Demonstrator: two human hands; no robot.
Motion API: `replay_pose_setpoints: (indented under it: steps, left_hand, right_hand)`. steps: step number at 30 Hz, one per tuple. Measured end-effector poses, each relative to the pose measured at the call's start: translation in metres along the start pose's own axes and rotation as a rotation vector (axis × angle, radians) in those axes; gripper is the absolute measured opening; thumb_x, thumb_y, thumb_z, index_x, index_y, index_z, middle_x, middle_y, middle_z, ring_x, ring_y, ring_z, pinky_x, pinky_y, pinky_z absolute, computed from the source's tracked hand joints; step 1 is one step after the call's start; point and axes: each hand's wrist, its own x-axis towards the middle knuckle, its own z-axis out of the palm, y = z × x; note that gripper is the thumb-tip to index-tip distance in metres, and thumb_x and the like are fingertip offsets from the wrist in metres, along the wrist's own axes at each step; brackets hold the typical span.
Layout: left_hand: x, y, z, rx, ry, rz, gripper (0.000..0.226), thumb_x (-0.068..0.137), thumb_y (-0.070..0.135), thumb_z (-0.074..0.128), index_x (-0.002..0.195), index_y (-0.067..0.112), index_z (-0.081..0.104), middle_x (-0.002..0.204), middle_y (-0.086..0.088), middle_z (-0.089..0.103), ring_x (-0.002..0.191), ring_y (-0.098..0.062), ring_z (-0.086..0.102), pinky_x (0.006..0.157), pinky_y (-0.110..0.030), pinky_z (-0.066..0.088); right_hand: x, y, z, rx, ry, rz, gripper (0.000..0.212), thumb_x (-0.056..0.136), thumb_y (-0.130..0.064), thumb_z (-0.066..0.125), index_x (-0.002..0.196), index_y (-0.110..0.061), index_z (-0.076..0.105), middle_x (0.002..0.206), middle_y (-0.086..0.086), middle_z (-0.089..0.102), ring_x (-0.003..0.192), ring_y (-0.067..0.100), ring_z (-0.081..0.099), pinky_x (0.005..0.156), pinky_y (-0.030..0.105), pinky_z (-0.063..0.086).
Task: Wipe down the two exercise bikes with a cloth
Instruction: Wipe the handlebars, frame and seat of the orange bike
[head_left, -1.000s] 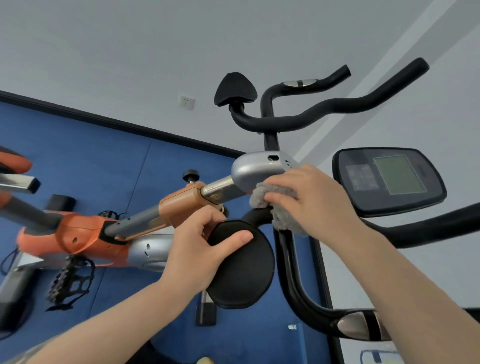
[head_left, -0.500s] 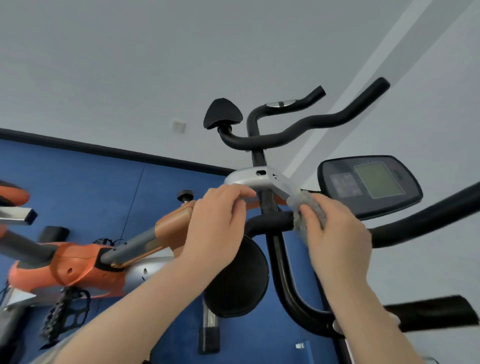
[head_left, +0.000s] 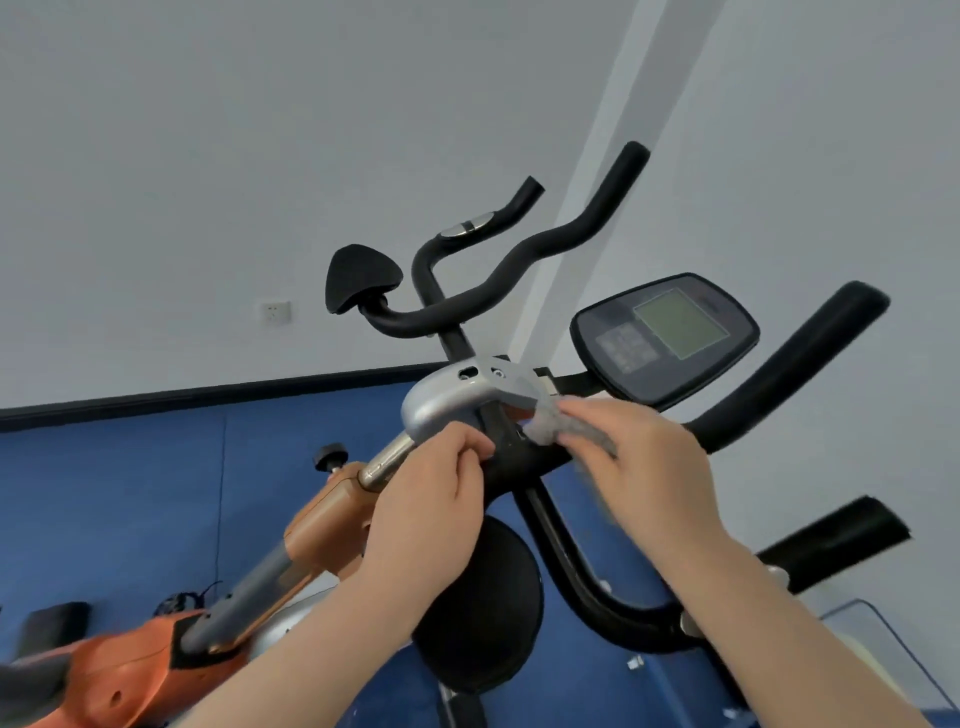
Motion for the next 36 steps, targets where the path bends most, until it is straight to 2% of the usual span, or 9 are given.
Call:
replay_pose_setpoints:
  steps: [3, 7, 9, 11, 16, 20, 26, 31, 36]
  left_hand:
    - [0.003, -0.002, 0.002, -0.018, -0.011, 0.033, 0.023, 0.098, 0.016, 0.043, 0.105, 0.025, 0.063, 0.086, 0.013, 0.062, 0.076, -0.001, 0.055, 0.063, -0.01, 0.04]
    - [-0.002, -0.007, 0.001, -0.05, -0.017, 0.027, 0.024, 0.099, 0.023, 0.041, 0.103, 0.041, 0.056, 0.076, 0.015, 0.059, 0.068, 0.007, 0.056, 0.059, -0.011, 0.043]
    - [-0.003, -0.008, 0.0, -0.092, -0.042, 0.016, 0.027, 0.099, 0.02, 0.043, 0.103, 0.044, 0.053, 0.08, 0.01, 0.061, 0.073, 0.004, 0.058, 0.066, -0.015, 0.047]
    - [-0.001, -0.01, 0.0, -0.131, -0.062, -0.005, 0.027, 0.099, 0.02, 0.043, 0.101, 0.046, 0.052, 0.082, 0.012, 0.062, 0.062, 0.0, 0.058, 0.056, -0.016, 0.047]
    - [-0.001, -0.011, 0.001, -0.15, -0.072, 0.007, 0.032, 0.099, 0.014, 0.042, 0.1, 0.044, 0.052, 0.068, 0.013, 0.06, 0.045, 0.002, 0.05, 0.047, -0.014, 0.041]
    - [0.0, -0.012, 0.001, -0.144, -0.085, 0.011, 0.029, 0.099, 0.015, 0.042, 0.099, 0.042, 0.052, 0.063, 0.013, 0.056, 0.05, 0.004, 0.051, 0.049, -0.013, 0.041]
    - [-0.003, -0.019, 0.003, -0.145, -0.081, 0.017, 0.023, 0.096, 0.029, 0.038, 0.098, 0.048, 0.051, 0.065, 0.013, 0.052, 0.053, 0.002, 0.052, 0.048, -0.014, 0.033]
    - [-0.001, -0.02, 0.005, -0.142, -0.081, 0.051, 0.023, 0.091, 0.036, 0.034, 0.099, 0.049, 0.051, 0.071, 0.015, 0.052, 0.059, -0.002, 0.05, 0.054, -0.019, 0.032]
    - [-0.003, -0.02, 0.005, -0.144, -0.065, 0.046, 0.022, 0.091, 0.035, 0.035, 0.099, 0.047, 0.052, 0.068, 0.011, 0.052, 0.053, -0.002, 0.051, 0.05, -0.015, 0.031]
  right_hand:
    - [-0.008, 0.0, -0.004, 0.065, 0.202, 0.153, 0.026, 0.089, -0.021, 0.067, 0.115, -0.025, 0.07, 0.099, -0.012, 0.07, 0.093, 0.01, 0.064, 0.079, 0.025, 0.05]
    - [-0.027, -0.02, 0.02, 0.042, -0.022, -0.034, 0.029, 0.089, -0.02, 0.068, 0.118, -0.027, 0.069, 0.11, -0.011, 0.07, 0.098, 0.011, 0.065, 0.081, 0.032, 0.055]
    - [-0.011, -0.001, 0.001, -0.002, 0.117, 0.056, 0.029, 0.088, -0.02, 0.069, 0.116, -0.028, 0.07, 0.105, -0.01, 0.072, 0.096, 0.014, 0.065, 0.078, 0.028, 0.051]
    - [-0.009, 0.004, -0.008, -0.01, 0.261, 0.177, 0.03, 0.088, -0.019, 0.069, 0.116, -0.028, 0.07, 0.103, -0.01, 0.071, 0.095, 0.013, 0.065, 0.078, 0.024, 0.048]
    - [-0.031, -0.024, 0.021, 0.168, -0.051, 0.042, 0.034, 0.088, -0.021, 0.068, 0.12, -0.031, 0.067, 0.118, -0.016, 0.067, 0.108, 0.001, 0.062, 0.093, 0.025, 0.05]
    - [-0.032, -0.006, -0.006, -0.041, -0.082, 0.035, 0.03, 0.086, -0.027, 0.07, 0.115, -0.031, 0.069, 0.111, -0.02, 0.066, 0.101, 0.0, 0.06, 0.087, 0.014, 0.045]
    - [-0.076, -0.019, 0.0, 0.027, -0.206, 0.212, 0.044, 0.089, -0.061, 0.035, 0.116, -0.043, 0.064, 0.108, -0.033, 0.054, 0.109, -0.006, 0.047, 0.088, 0.006, 0.036]
    - [-0.054, -0.025, 0.009, 0.081, -0.208, 0.212, 0.02, 0.094, -0.026, 0.058, 0.109, -0.031, 0.07, 0.109, -0.027, 0.062, 0.101, -0.006, 0.056, 0.085, 0.007, 0.041]
    - [-0.068, -0.019, 0.007, 0.039, -0.237, 0.197, 0.033, 0.092, -0.027, 0.063, 0.121, -0.042, 0.063, 0.125, -0.028, 0.058, 0.113, -0.014, 0.049, 0.094, 0.001, 0.034]
